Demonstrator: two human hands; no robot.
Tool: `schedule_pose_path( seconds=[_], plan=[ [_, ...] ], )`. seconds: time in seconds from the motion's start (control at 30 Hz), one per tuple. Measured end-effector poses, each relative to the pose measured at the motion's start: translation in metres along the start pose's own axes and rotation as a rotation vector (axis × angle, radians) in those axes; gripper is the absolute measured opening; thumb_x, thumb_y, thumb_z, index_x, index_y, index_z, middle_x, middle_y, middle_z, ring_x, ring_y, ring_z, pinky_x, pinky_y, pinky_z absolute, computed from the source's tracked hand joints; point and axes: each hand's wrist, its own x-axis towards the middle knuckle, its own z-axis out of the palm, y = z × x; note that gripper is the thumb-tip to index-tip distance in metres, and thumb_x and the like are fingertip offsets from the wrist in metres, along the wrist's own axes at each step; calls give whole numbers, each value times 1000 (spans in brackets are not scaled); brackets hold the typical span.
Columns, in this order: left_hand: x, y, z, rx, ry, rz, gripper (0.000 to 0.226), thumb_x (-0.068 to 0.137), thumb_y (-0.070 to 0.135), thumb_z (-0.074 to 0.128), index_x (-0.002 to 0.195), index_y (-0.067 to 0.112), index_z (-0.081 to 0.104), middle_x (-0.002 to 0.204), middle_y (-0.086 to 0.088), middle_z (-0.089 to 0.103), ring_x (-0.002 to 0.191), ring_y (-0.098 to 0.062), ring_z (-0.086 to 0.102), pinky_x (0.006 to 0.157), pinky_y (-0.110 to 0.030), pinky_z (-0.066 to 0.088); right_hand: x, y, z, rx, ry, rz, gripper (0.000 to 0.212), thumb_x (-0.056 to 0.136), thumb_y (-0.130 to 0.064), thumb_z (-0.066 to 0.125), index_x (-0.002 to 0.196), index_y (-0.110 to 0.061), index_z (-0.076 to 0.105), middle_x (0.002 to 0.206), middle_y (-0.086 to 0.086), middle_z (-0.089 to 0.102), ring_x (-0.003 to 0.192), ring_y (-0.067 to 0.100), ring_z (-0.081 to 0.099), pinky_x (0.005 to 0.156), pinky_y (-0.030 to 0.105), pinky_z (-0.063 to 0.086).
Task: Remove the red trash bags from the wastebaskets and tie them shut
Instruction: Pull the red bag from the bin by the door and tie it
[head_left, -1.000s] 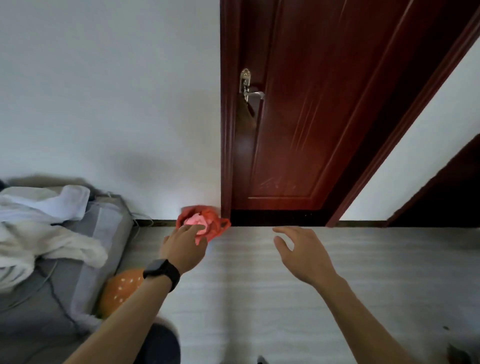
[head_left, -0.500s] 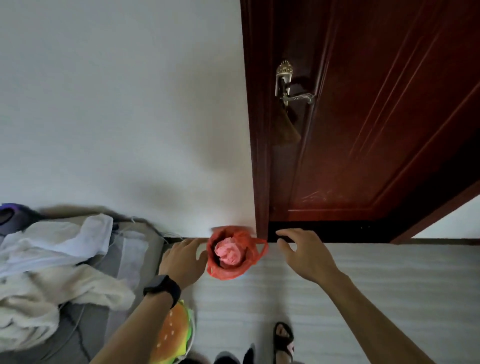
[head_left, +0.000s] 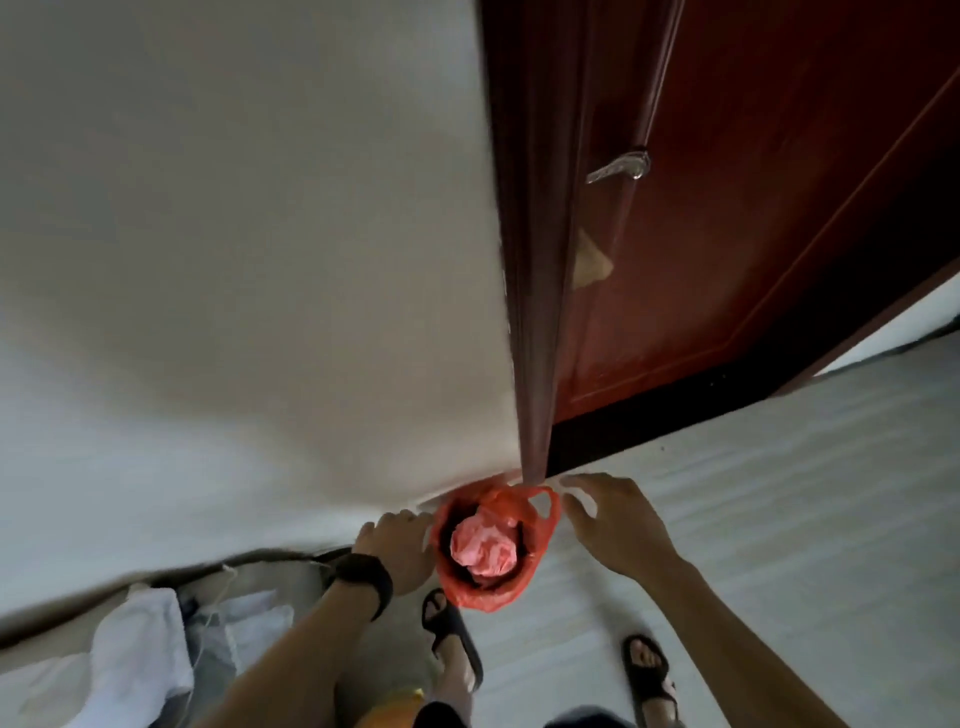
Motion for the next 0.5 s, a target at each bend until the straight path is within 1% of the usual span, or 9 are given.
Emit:
schedule_pose_path(
  seconds=[0.1,0.17,0.23,0.3,0.43,0.5],
  plan=[
    [51,-11,-8,95,-62,100,49,94,42,38,141,30,41,140,-4,50,128,-29,47,105,-43,37,21,-4,31,54,30,112,33,96,-42,50,125,-34,64,123,-6,69,114,19,62,96,38,53],
    [77,-10,-6,76,-59,144,48,94,45,35,140,31,43,140,-3,51,125,-28,49,103,-41,39,31,-2,49,86,35,155,32,96,-41,51,125,-35,64,122,-7,69,108,14,65,93,34,55],
    [104,-10,1,29,-64,176,47,94,45,35,138,31,46,138,-2,54,122,-26,52,100,-39,43,47,6,69,89,34,204,33,97,-40,49,127,-35,62,125,-7,68,107,13,65,93,33,54],
    [129,-8,15,-35,-78,184,48,91,45,38,137,31,48,136,0,55,121,-24,54,99,-38,45,63,20,88,82,13,237,35,98,-41,47,130,-35,60,128,-6,66,112,15,63,96,34,53],
    [182,-10,62,-94,-113,134,51,89,49,37,136,31,47,136,2,54,121,-22,54,98,-38,46,102,63,137,73,-37,295,37,98,-43,44,131,-33,58,130,-4,64,118,18,59,100,36,50],
    [219,-17,100,-104,-129,90,61,83,55,32,136,28,46,137,0,53,121,-24,54,99,-40,46,125,88,170,47,-35,295,37,98,-42,45,131,-31,59,129,-2,65,118,20,59,99,35,49]
  ],
)
